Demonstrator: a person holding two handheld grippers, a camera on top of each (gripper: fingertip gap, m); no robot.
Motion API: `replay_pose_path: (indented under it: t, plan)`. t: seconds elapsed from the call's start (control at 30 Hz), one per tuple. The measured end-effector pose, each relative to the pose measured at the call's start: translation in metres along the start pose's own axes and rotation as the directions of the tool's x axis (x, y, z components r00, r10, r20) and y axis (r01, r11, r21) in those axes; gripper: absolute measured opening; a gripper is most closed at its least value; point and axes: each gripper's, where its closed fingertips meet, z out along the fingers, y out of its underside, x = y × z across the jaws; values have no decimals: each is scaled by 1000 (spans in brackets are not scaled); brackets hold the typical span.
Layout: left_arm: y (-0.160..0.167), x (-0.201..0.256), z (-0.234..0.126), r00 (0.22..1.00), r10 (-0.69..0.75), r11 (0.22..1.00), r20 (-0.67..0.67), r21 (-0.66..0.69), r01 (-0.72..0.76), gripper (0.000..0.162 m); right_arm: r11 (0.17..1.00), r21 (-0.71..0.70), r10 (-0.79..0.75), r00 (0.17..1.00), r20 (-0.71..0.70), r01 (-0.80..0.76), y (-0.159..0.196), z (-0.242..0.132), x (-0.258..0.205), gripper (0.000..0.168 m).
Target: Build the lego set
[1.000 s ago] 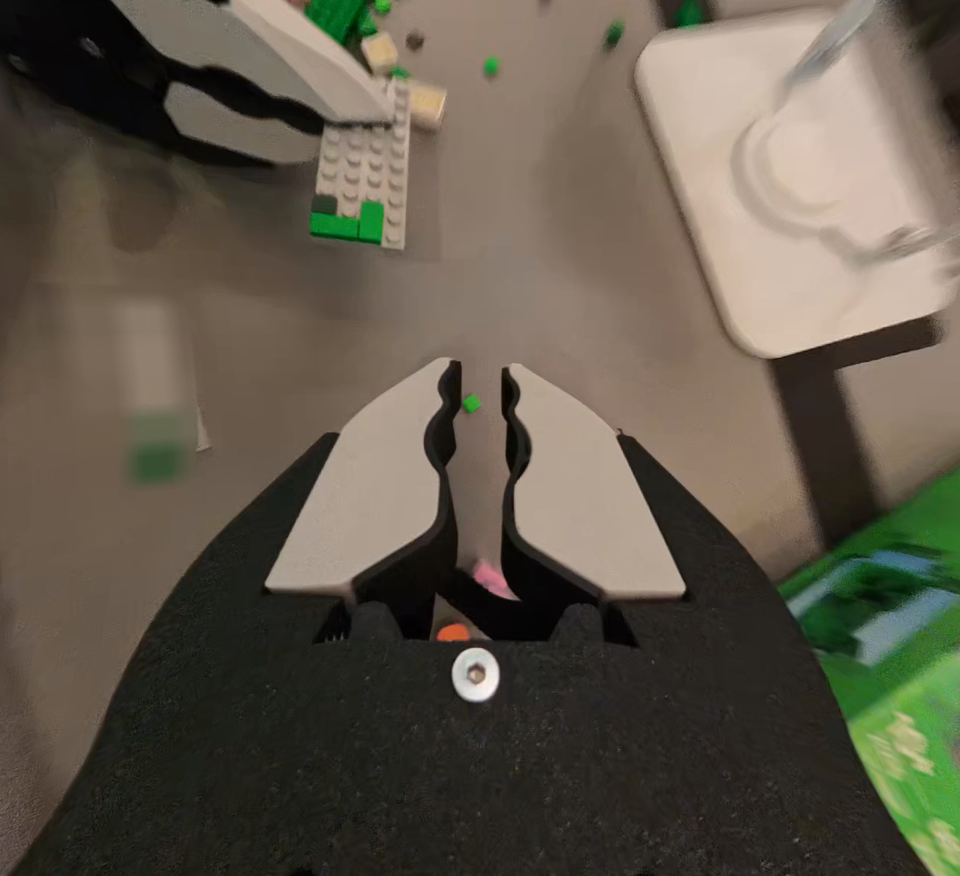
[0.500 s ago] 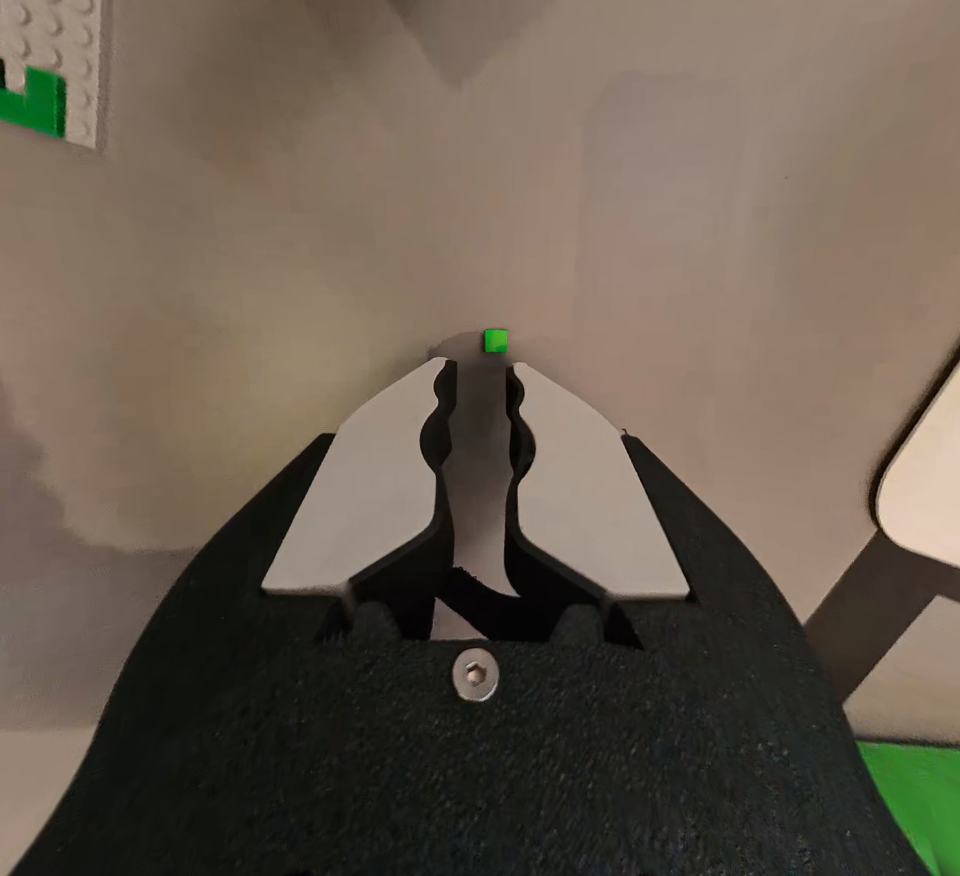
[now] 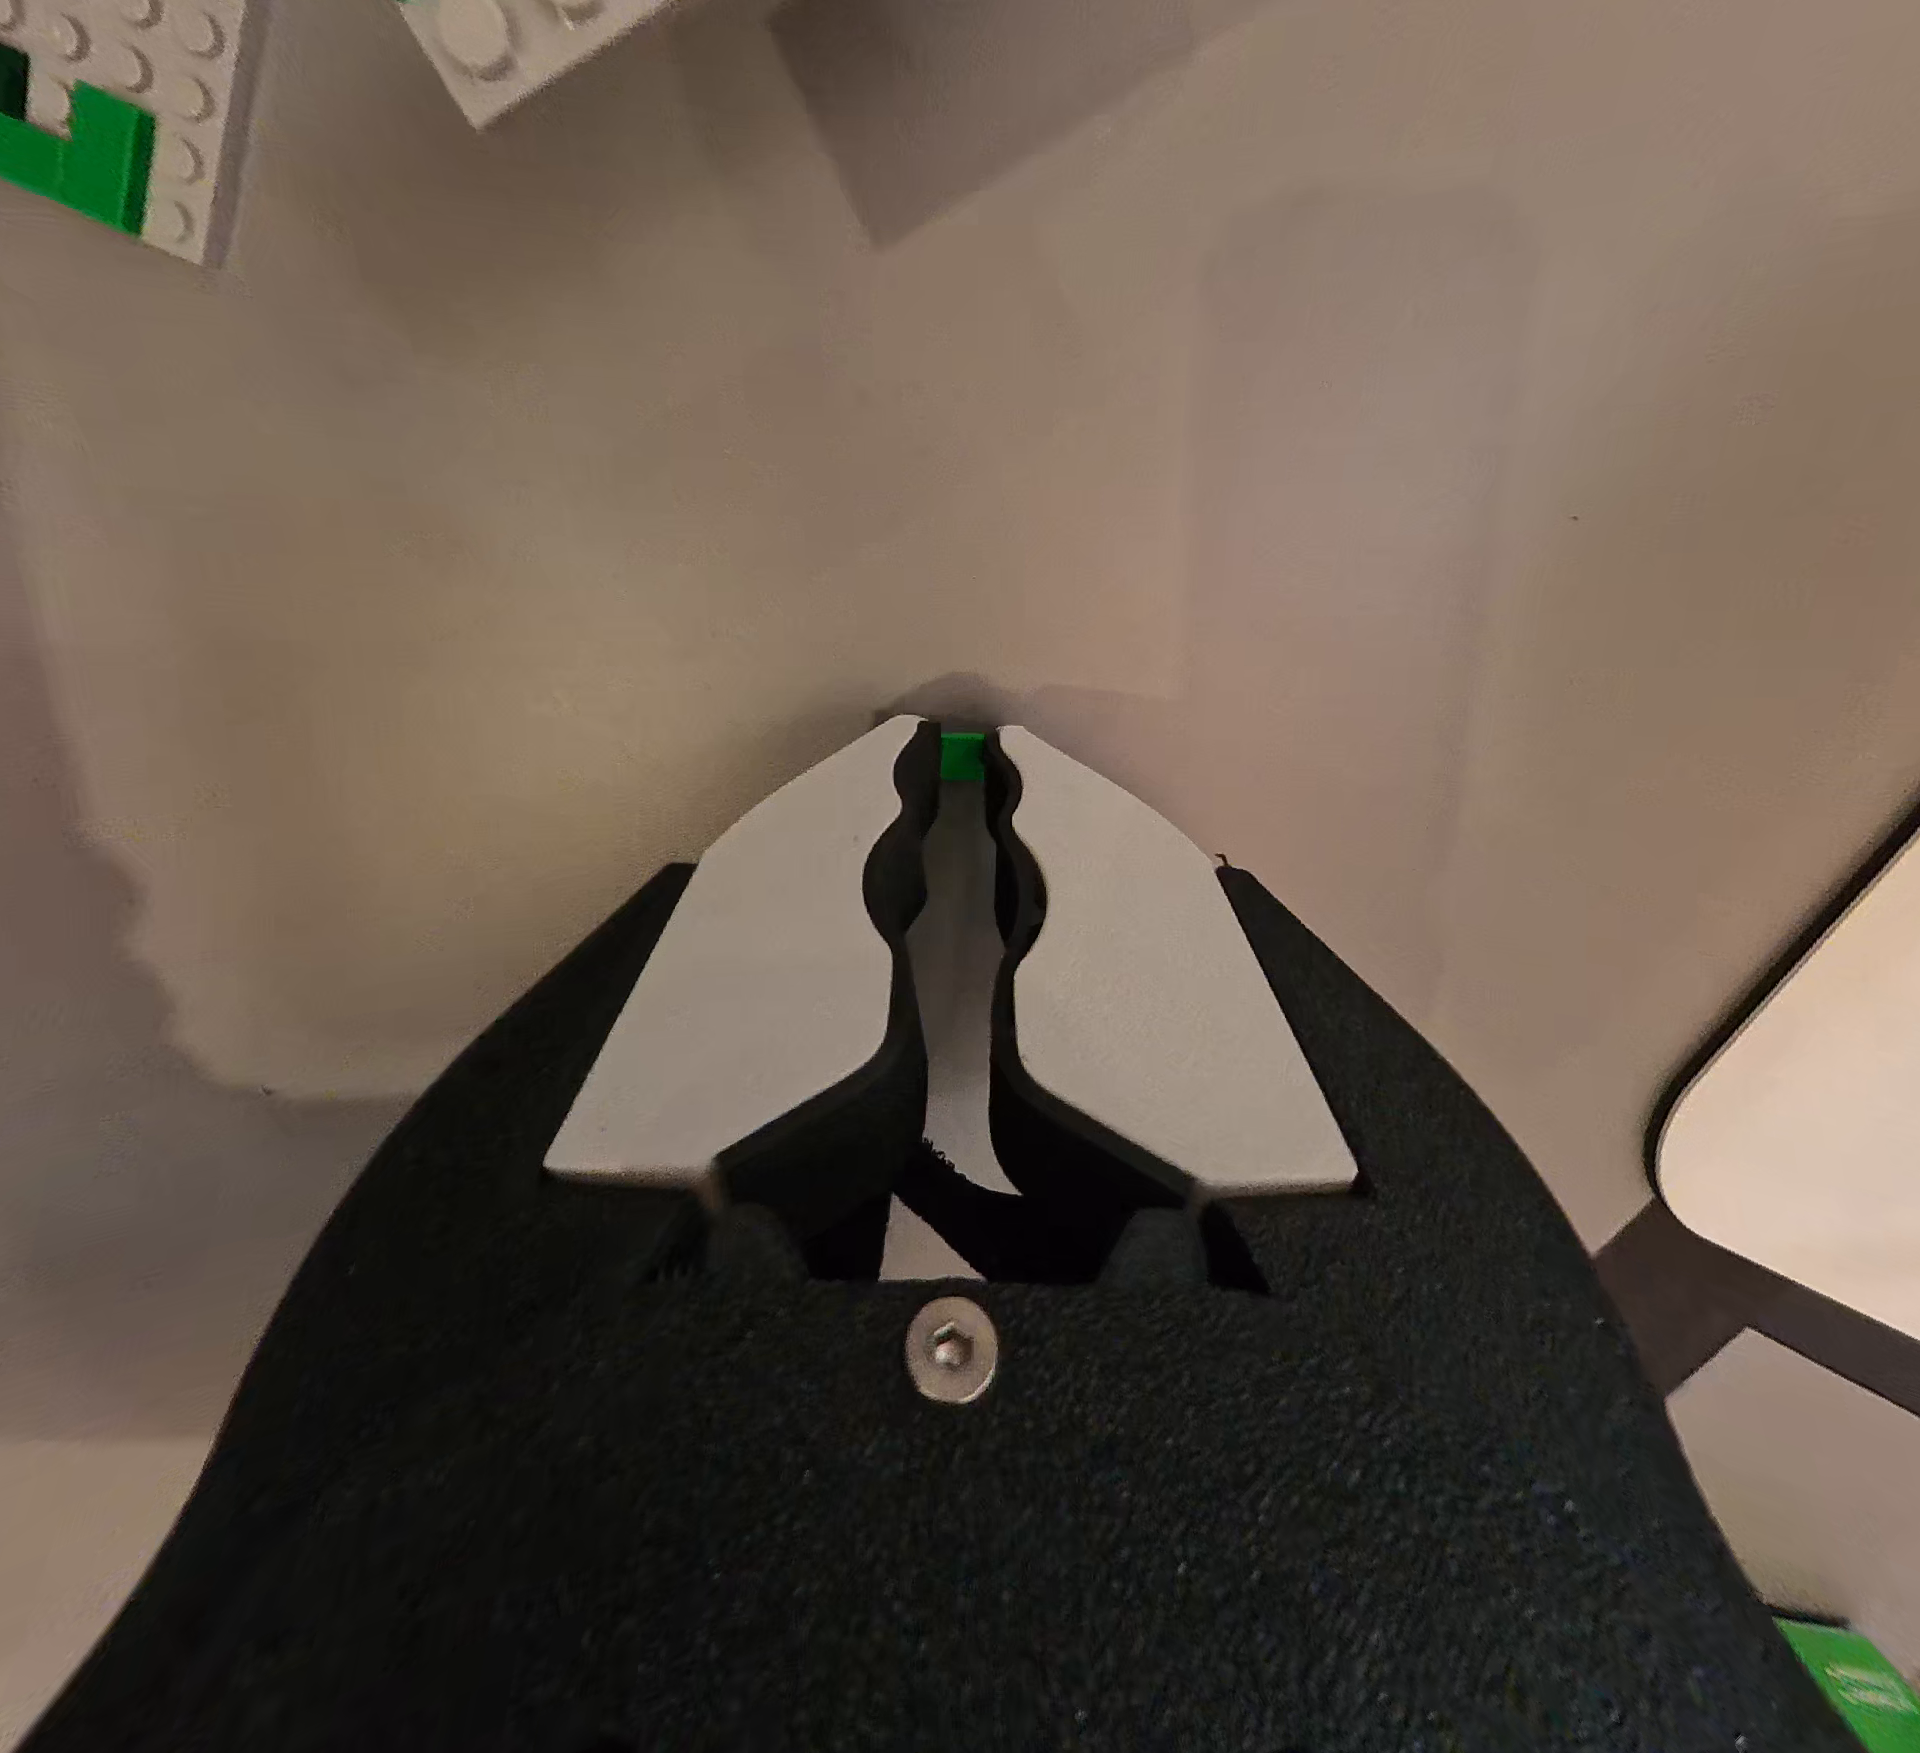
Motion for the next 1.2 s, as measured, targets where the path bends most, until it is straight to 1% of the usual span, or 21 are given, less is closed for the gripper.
replay_pose_path:
  t: [0.1,0.17,0.27,0.33,0.4,0.5,0.67,0.87,1.2]
  plan:
    - [-1,-1,-1,1000,-13,1000,3,9,13,4,1000,-23,-8,1000,18,8,1,-2,-3,7]
    - [-2,-2,-1,1000,-17,1000,4,21,17,3,1000,21,-15,1000,23,14,-9,-12,-6,7]
    - [-7,-1,-3,1000,-10,999,-1,52,10,4,978,206,-38,997,70,23,-55,-44,-24,7]
    - [-10,-1,-4,1000,-2,998,7,69,2,4,958,279,-90,992,92,61,-81,-63,-39,7]
    - [-14,-3,-5,1000,-1,996,17,88,-1,4,959,259,-143,986,80,118,-92,-68,-48,7]
    - [-17,-5,-7,999,0,995,33,102,-3,3,966,184,-199,977,73,183,-98,-64,-56,7]
    - [-22,-9,-10,998,-4,992,57,127,-3,3,966,104,-245,966,78,236,-100,-61,-59,7]
    - [-23,-10,-11,998,-12,991,61,135,3,3,961,57,-275,956,98,271,-101,-61,-61,7]
    - [-23,-12,-11,997,-20,990,74,139,9,4,952,25,-306,944,120,305,-103,-60,-65,8]
